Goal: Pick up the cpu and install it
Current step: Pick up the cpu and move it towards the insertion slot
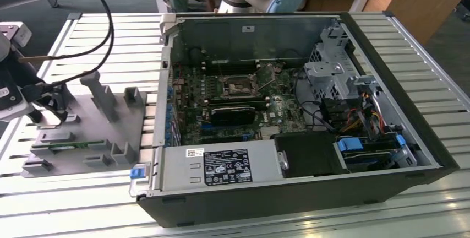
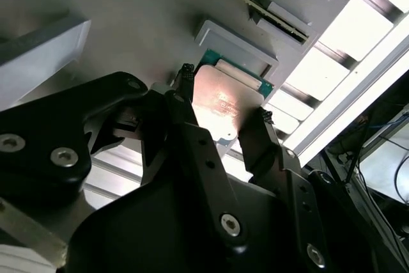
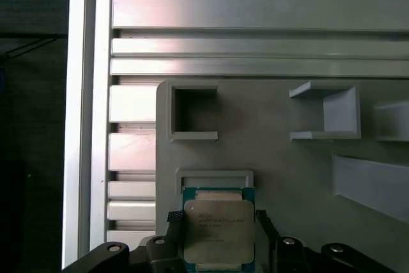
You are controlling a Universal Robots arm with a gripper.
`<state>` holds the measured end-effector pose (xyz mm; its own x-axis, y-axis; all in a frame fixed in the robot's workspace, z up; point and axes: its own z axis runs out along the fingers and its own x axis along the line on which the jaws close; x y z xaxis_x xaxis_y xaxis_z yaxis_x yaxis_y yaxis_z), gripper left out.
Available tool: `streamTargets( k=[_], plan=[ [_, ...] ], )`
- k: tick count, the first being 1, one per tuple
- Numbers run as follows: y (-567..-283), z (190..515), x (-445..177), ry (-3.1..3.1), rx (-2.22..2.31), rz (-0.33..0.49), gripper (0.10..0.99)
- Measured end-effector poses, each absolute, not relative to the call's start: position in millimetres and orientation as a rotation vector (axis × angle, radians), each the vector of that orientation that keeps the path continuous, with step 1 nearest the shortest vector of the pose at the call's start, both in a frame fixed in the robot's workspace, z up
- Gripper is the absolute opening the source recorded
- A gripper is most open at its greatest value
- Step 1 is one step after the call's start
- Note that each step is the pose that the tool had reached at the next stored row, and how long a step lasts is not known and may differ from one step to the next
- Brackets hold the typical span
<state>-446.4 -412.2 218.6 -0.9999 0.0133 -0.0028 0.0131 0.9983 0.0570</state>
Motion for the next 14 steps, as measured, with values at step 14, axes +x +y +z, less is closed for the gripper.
streamTargets(
  k=[14],
  plan=[
    [-412, 238, -446, 3.137, 0.021, 0.090, 0.533]
  ],
)
